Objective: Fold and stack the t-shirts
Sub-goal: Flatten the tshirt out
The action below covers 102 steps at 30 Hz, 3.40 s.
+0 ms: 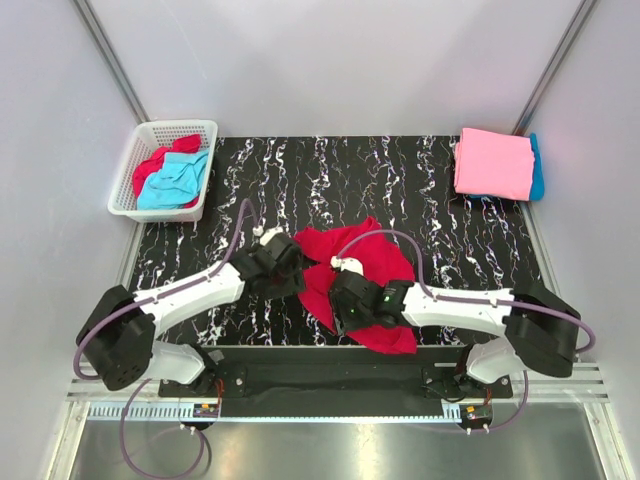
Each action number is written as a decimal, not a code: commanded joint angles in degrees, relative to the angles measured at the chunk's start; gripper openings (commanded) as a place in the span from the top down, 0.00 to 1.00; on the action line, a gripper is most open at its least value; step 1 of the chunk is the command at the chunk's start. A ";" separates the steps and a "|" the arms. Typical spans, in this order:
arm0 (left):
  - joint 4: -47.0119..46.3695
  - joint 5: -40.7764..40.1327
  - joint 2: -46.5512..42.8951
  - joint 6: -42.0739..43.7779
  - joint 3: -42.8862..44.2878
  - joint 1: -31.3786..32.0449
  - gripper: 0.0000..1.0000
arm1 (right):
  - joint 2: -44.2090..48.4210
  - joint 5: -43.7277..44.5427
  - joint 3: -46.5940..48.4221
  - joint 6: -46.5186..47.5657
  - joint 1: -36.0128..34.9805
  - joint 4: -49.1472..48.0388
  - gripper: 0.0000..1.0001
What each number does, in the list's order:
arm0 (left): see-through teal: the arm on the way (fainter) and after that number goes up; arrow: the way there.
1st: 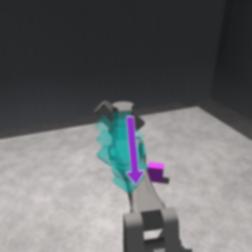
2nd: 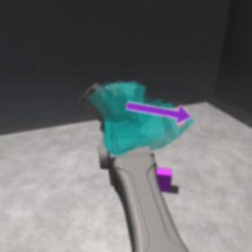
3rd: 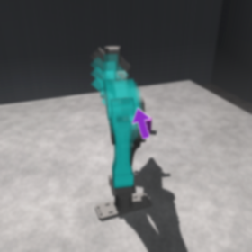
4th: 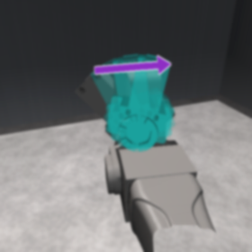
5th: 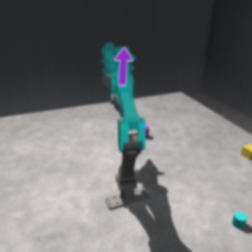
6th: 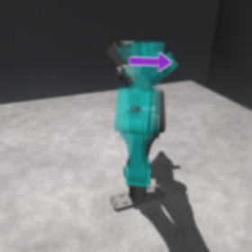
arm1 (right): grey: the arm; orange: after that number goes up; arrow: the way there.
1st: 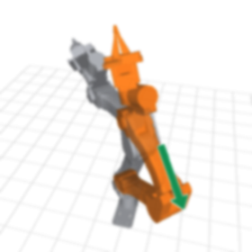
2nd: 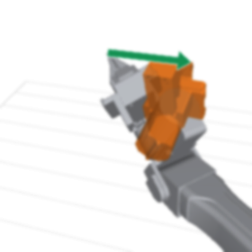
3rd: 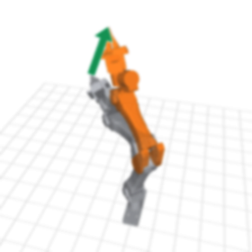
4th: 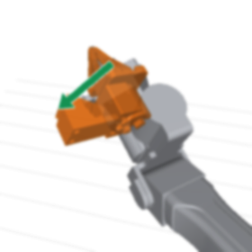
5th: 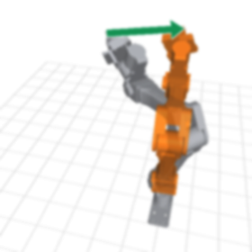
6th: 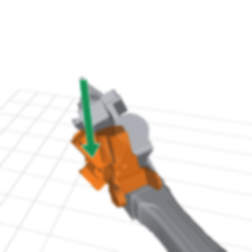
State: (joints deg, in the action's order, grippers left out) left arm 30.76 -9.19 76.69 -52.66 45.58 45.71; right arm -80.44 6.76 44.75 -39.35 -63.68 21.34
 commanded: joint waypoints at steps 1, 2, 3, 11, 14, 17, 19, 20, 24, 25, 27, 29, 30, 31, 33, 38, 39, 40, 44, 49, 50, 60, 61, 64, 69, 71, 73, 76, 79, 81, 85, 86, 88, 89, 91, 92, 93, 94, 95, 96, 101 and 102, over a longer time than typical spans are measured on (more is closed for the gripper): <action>-0.88 -1.01 -2.67 -0.51 -1.02 -3.51 0.39 | -2.34 0.79 3.32 -0.55 -1.10 -3.06 0.50; -0.97 -0.05 -3.29 0.27 -1.28 -4.31 0.39 | -2.87 0.79 3.41 -0.46 -1.18 -3.32 0.50; -1.06 0.48 -4.60 0.63 -1.81 -5.01 0.39 | -3.48 0.79 3.41 -0.29 -1.18 -3.76 0.49; -1.76 4.88 -9.27 2.83 -4.54 -10.82 0.38 | -7.35 0.79 4.55 1.03 -1.27 -6.93 0.49; -1.76 5.41 -10.32 3.09 -5.33 -11.70 0.38 | -9.02 0.09 4.82 1.03 -1.18 -8.07 0.51; -1.76 5.94 -11.47 3.36 -6.12 -12.58 0.39 | -10.17 0.44 4.99 1.12 -1.18 -8.51 0.60; -1.76 6.11 -11.91 3.53 -6.47 -13.28 0.39 | -10.61 1.14 5.26 1.21 -1.27 -8.42 0.74; -1.76 6.55 -12.17 3.88 -6.56 -13.63 0.39 | -10.61 1.58 5.34 1.03 -1.27 -8.25 0.92; -1.76 7.17 -12.44 4.41 -6.65 -14.69 0.39 | -7.46 7.90 7.36 -0.11 -2.06 -1.34 1.00; -1.85 7.26 -12.44 4.59 -6.65 -14.78 0.39 | -6.40 12.09 8.06 -0.37 -2.41 1.22 1.00; -1.76 7.52 -12.18 4.94 -6.30 -15.04 0.39 | -2.11 16.24 10.61 -1.25 -3.11 8.66 1.00; -1.76 7.87 -11.82 5.46 -5.95 -15.13 0.39 | 1.59 22.48 12.89 -2.91 -3.12 13.87 1.00; -1.76 7.87 -11.73 5.55 -5.68 -15.13 0.39 | 5.61 24.59 13.60 -3.53 -3.12 18.69 1.00; -1.85 7.87 -11.30 5.82 -5.59 -15.13 0.38 | 7.74 29.14 14.39 -4.23 -3.03 21.00 1.00; -1.85 7.96 -10.94 5.99 -5.24 -15.13 0.39 | 13.70 33.29 16.33 -5.21 -3.03 27.22 1.00; -2.64 8.84 -9.01 6.35 -4.36 -15.13 0.39 | 23.03 48.76 20.81 -14.14 -3.12 41.56 1.00; -3.07 8.84 -8.84 6.26 -4.36 -15.13 0.39 | 23.83 51.13 20.99 -16.78 -3.03 46.46 1.00; -3.34 8.93 -8.57 6.26 -4.36 -15.13 0.39 | 24.54 54.90 21.08 -19.77 -3.03 48.94 1.00; -4.22 12.09 -7.69 5.91 -4.27 -15.13 0.39 | 24.73 58.19 18.89 -28.39 0.56 55.55 0.89; -4.31 12.53 -8.39 6.35 -4.19 -15.13 0.39 | 18.93 56.25 18.70 -33.33 2.16 57.76 0.49; -4.31 12.70 -8.66 6.43 -4.36 -15.13 0.39 | 16.40 56.17 19.66 -34.55 2.24 58.28 0.48; -4.57 12.79 -9.10 6.61 -5.86 -15.13 0.38 | 12.49 39.08 14.69 -21.05 1.63 37.89 0.73; -4.57 12.79 -9.10 6.78 -5.94 -15.13 0.38 | 14.59 36.50 12.14 -20.07 1.63 33.81 0.75; -5.01 12.88 -8.57 6.79 -6.12 -15.04 0.38 | 22.25 26.48 1.41 -15.15 1.80 16.40 0.75; -6.06 13.76 -6.73 6.87 -5.94 -14.95 0.39 | 17.00 17.68 -2.56 -12.24 1.72 10.39 0.77; -6.15 13.85 -6.55 6.87 -6.03 -14.87 0.39 | 14.37 15.13 -3.70 -10.93 1.54 6.98 0.78; -6.33 13.67 -6.63 6.79 -6.12 -14.86 0.39 | 12.95 12.84 -4.58 -10.13 1.54 4.51 0.77; -6.51 13.59 -6.99 6.52 -6.65 -14.69 0.39 | 8.91 10.82 -5.64 -10.56 1.63 0.64 0.76; -6.51 13.50 -7.42 6.43 -7.09 -14.78 0.38 | 5.48 10.02 -6.69 -11.27 1.63 -1.39 0.75; -6.51 13.50 -7.43 6.61 -7.26 -14.78 0.38 | 4.95 10.02 -7.75 -11.54 1.54 -2.71 0.75; -6.59 13.41 -7.34 6.79 -7.53 -14.78 0.38 | 4.60 10.72 -7.93 -11.62 1.54 -2.71 0.73; -6.51 13.41 -7.25 6.79 -7.44 -14.69 0.38 | 4.68 10.99 -7.93 -11.71 1.63 -2.45 0.72; -6.59 13.24 -7.08 6.87 -7.44 -14.78 0.38 | 4.59 12.13 -7.40 -11.80 1.63 -1.66 0.71; -6.68 13.23 -7.08 6.87 -7.35 -14.78 0.38 | 4.68 12.74 -7.22 -11.71 1.54 -0.52 0.70; -6.59 13.06 -6.99 6.87 -7.26 -14.78 0.38 | 4.68 14.32 -6.35 -11.10 1.54 0.80 0.69; -6.59 13.15 -6.90 6.87 -7.26 -14.78 0.38 | 4.60 14.59 -6.26 -11.01 1.54 1.59 0.69; -6.59 13.06 -6.81 6.96 -7.26 -14.78 0.38 | 4.33 15.55 -6.08 -10.83 1.54 1.94 0.69; -6.59 13.15 -6.64 6.96 -7.18 -14.78 0.38 | 4.07 16.08 -5.73 -10.92 1.63 2.47 0.69; -6.59 13.15 -6.55 6.96 -7.17 -14.78 0.39 | 3.28 16.43 -5.64 -11.01 1.63 3.43 0.68; -6.68 13.06 -6.55 6.96 -7.17 -14.78 0.38 | 2.93 17.31 -5.38 -11.09 1.54 3.96 0.69; -6.59 12.97 -6.46 6.96 -7.17 -14.78 0.38 | 1.43 19.16 -4.85 -12.59 1.45 7.04 0.68; -6.59 12.88 -6.46 7.05 -7.26 -14.78 0.39 | 1.34 19.69 -4.76 -12.68 1.54 7.05 0.69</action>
State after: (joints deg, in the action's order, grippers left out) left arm 26.35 3.25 70.15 -46.46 38.72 30.83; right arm -78.85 22.24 37.85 -50.98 -61.87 26.00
